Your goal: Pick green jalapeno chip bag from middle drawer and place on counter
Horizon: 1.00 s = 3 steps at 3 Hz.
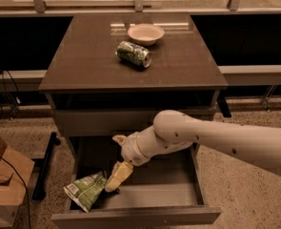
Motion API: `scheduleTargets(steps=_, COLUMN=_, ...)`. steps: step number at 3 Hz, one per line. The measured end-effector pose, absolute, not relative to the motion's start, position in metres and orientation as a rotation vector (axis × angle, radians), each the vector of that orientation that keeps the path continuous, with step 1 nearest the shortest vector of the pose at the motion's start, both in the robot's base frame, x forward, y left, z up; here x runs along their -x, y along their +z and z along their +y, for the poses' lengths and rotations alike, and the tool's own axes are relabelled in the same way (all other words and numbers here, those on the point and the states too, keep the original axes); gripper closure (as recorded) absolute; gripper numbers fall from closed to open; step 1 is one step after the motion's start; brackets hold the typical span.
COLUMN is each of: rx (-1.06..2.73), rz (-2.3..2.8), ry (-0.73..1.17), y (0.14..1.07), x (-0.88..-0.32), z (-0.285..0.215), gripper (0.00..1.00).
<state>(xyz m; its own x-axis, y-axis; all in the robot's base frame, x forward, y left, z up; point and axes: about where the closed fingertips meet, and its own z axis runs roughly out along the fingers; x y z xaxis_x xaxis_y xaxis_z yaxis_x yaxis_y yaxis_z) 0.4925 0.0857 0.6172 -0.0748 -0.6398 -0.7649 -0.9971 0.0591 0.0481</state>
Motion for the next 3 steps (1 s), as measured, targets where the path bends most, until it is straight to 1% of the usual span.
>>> scheduleTargets(steps=1, rx=1.596, rz=1.804, ry=0.868, y=0.575, x=-0.501, z=0.105, gripper=0.0)
scheduleTargets(steps=2, rx=1.596, rz=1.804, ry=0.868, y=0.575, x=-0.501, z=0.105, gripper=0.0)
scheduleTargets(steps=3, rx=1.629, rz=1.812, ry=0.848, y=0.558, x=-0.503, z=0.116, gripper=0.0)
